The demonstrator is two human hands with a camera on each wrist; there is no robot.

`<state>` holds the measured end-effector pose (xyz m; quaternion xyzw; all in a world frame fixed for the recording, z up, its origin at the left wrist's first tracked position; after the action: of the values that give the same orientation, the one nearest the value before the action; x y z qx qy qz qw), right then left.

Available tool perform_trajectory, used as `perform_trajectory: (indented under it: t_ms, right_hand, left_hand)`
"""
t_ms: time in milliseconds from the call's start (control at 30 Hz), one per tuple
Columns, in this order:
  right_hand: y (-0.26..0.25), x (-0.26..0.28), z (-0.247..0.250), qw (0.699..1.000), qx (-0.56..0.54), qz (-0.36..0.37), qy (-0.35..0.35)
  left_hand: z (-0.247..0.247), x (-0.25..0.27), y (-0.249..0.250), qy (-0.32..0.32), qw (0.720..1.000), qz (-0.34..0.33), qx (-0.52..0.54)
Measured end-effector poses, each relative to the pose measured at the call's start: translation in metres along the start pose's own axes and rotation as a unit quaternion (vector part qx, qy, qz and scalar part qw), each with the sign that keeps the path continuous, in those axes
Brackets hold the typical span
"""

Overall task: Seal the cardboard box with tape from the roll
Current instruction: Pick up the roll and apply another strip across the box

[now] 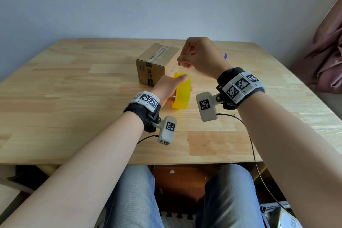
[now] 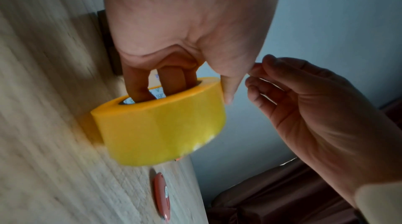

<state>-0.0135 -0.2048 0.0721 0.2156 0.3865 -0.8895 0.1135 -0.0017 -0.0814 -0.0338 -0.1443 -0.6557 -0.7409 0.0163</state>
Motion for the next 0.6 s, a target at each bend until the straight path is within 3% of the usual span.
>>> perform_trajectory:
  t_ms: [133,267,600]
  right_hand:
    - [0.007,-0.003,0.004,0.999,-0.024,-0.024,0.001]
    - [0.007,-0.007,0.003,0.999,-0.019,-0.028,-0.007]
    - [0.015,-0.008,-0.004,0.999,-0.015,-0.047,-0.019]
  left_hand:
    - [0.008,-0.005,0.002,0.071,0.996,-0.044,-0.011]
    - [0.003,-0.002,0.008,0.039,0.994,-0.104,-0.011]
    - [0.019,0.001,-0.004,-0.018,0.997,-0.024,0.077]
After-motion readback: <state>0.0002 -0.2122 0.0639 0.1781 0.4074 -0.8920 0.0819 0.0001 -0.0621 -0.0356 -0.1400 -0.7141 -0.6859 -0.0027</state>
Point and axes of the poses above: each hand's wrist, its own x-axis away from the middle knuckle, its own z-axis out of the back of the hand, y = z × x, the point moved 4 cm from there along -x, towards the middle knuckle, and after that the axes turned 9 degrees about y, right-handed, at the moved point
